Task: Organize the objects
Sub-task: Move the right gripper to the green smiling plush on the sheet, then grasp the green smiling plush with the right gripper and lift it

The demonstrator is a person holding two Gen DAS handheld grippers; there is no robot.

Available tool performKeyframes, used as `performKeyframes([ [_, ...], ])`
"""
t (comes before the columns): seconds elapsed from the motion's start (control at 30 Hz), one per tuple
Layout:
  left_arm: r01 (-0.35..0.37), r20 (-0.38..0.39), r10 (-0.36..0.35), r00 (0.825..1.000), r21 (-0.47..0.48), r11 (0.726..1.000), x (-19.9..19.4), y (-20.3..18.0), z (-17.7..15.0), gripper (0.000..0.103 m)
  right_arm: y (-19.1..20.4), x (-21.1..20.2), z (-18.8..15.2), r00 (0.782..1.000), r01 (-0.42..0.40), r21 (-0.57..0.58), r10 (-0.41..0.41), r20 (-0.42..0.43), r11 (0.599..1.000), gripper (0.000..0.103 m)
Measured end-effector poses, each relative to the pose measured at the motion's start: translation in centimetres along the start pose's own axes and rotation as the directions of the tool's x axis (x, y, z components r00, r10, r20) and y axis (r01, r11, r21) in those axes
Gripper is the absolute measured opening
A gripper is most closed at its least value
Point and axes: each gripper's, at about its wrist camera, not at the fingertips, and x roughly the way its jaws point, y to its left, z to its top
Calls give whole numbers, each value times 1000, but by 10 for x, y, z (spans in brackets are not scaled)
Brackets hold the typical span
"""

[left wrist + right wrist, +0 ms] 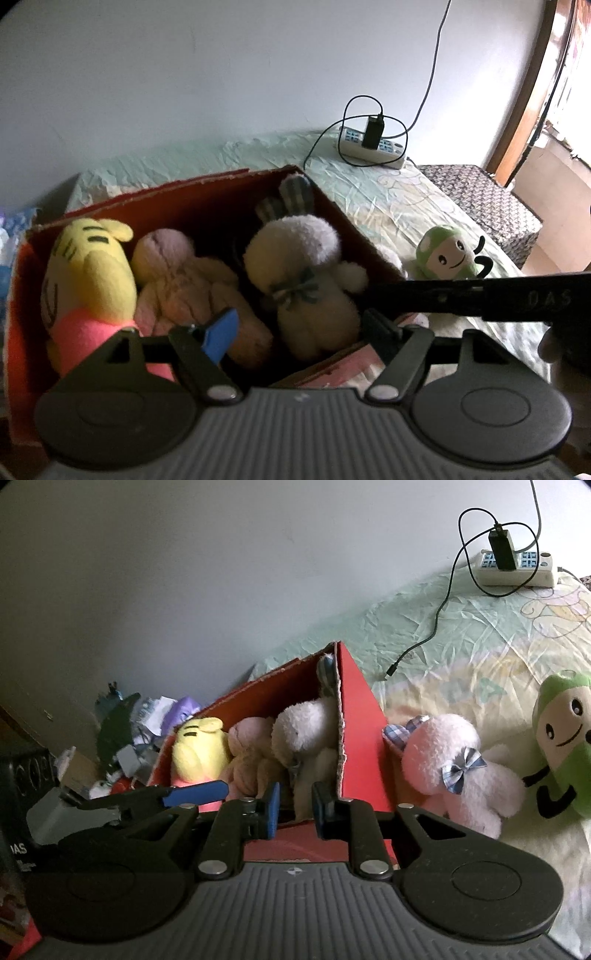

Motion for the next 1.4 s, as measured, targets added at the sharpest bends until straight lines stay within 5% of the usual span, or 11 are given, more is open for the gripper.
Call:
performKeyframes([
  [0.3,-20,53,20,998,0,1000,-19,-31,5,76,-26,-27,0,998,-43,14,43,45,999,23],
  [0.53,82,76,-87,993,56,995,-17,-80,14,76,-88,-62,5,995,58,107,-66,75,993,23],
  [0.73,174,24,-178,984,117,978,18,-133,19,74,-138,-89,6,984,137,201,-157,85,970,25],
  [0.93,240,-82,-234,969,64,969,76,-165,24,74,-174,-102,7,978,166,257,-193,84,952,31],
  [1.4,212,-175,-220,960,-66,975,149,-188,37,88,-226,-87,24,992,110,327,-122,17,939,49],
])
